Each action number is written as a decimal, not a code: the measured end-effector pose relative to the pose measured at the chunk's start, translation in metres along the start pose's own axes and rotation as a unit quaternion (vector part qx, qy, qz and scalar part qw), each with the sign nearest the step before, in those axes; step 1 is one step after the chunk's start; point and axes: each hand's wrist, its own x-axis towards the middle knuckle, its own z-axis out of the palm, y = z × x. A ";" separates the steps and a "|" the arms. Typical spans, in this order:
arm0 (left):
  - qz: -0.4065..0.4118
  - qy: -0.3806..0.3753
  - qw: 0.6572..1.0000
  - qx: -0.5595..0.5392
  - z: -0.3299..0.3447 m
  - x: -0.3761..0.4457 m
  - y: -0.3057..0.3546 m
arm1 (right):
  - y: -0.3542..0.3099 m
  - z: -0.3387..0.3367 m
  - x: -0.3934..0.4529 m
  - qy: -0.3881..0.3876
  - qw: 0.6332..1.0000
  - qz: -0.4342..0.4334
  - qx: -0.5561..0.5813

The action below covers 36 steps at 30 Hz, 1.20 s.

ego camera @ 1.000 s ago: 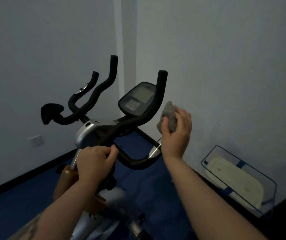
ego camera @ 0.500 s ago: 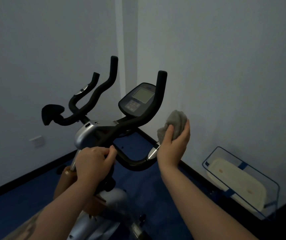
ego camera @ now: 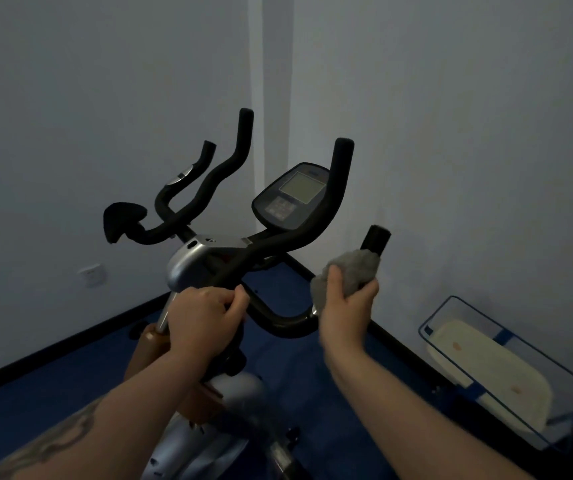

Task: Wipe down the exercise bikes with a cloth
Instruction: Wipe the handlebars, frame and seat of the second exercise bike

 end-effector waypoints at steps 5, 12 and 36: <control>0.002 0.006 1.000 -0.013 0.001 -0.001 -0.001 | -0.036 0.000 0.050 0.059 0.997 0.057 -0.012; 0.001 0.005 1.000 -0.008 0.002 -0.001 -0.002 | 0.007 0.003 -0.008 -0.014 0.999 0.031 -0.009; -0.012 -0.001 1.000 0.003 0.001 0.001 0.001 | -0.009 0.016 -0.005 0.092 0.992 0.083 0.029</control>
